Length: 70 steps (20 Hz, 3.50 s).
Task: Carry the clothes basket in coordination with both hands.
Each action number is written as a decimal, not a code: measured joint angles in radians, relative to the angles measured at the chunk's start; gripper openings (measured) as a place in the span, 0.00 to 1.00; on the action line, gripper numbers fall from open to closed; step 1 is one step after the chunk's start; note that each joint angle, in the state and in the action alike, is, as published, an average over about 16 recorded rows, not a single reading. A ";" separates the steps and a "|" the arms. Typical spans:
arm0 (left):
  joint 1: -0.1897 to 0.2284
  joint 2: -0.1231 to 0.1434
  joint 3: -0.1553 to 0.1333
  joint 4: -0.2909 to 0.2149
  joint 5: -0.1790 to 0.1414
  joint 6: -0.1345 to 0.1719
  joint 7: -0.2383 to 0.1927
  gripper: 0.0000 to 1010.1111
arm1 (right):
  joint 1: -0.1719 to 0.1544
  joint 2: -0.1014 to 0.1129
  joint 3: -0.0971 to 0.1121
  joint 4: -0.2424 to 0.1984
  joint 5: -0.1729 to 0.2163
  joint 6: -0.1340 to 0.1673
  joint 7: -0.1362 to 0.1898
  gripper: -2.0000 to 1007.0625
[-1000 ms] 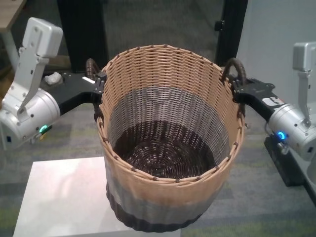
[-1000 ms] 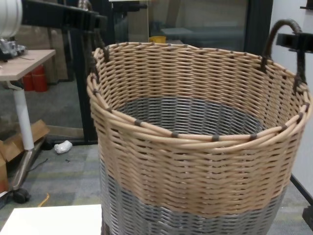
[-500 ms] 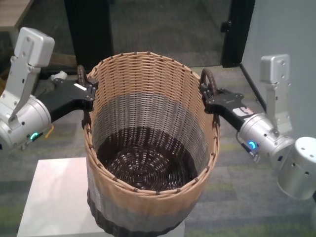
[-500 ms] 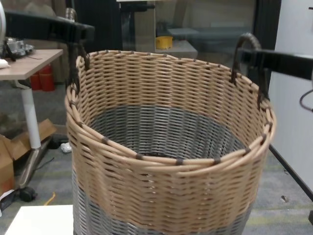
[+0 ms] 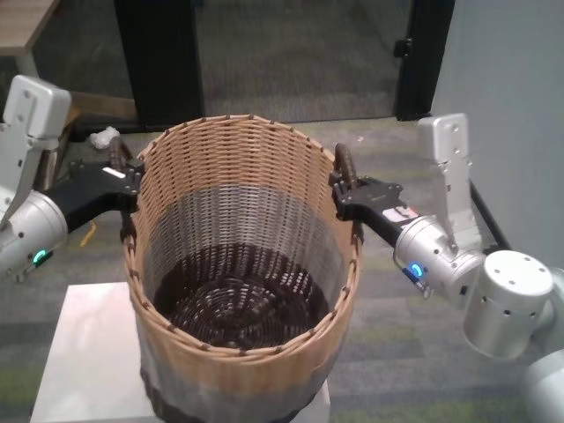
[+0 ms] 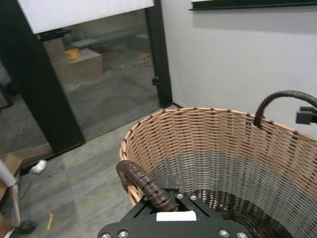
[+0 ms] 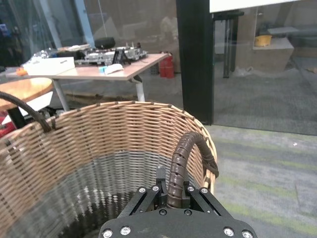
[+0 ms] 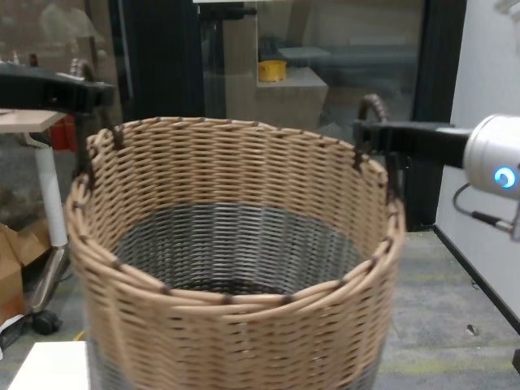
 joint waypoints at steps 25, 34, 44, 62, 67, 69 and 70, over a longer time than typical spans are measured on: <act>0.000 -0.055 -0.027 0.167 0.029 -0.012 0.013 0.00 | 0.055 -0.102 -0.047 0.189 -0.106 -0.020 0.018 0.14; 0.008 -0.072 -0.038 0.177 0.032 -0.018 0.021 0.00 | 0.056 -0.119 -0.044 0.208 -0.129 -0.027 0.014 0.14; 0.012 -0.076 -0.043 0.172 0.029 -0.021 0.022 0.00 | 0.054 -0.120 -0.041 0.207 -0.131 -0.026 0.013 0.14; 0.008 -0.072 -0.038 0.173 0.032 -0.018 0.021 0.31 | 0.054 -0.118 -0.043 0.205 -0.129 -0.025 0.014 0.35; 0.008 -0.072 -0.038 0.173 0.033 -0.018 0.021 0.53 | 0.054 -0.118 -0.044 0.204 -0.129 -0.025 0.014 0.55; 0.008 -0.072 -0.038 0.173 0.033 -0.017 0.021 0.62 | 0.054 -0.118 -0.044 0.204 -0.129 -0.025 0.014 0.64; 0.008 -0.072 -0.038 0.173 0.033 -0.017 0.023 0.67 | 0.054 -0.118 -0.044 0.204 -0.129 -0.025 0.014 0.68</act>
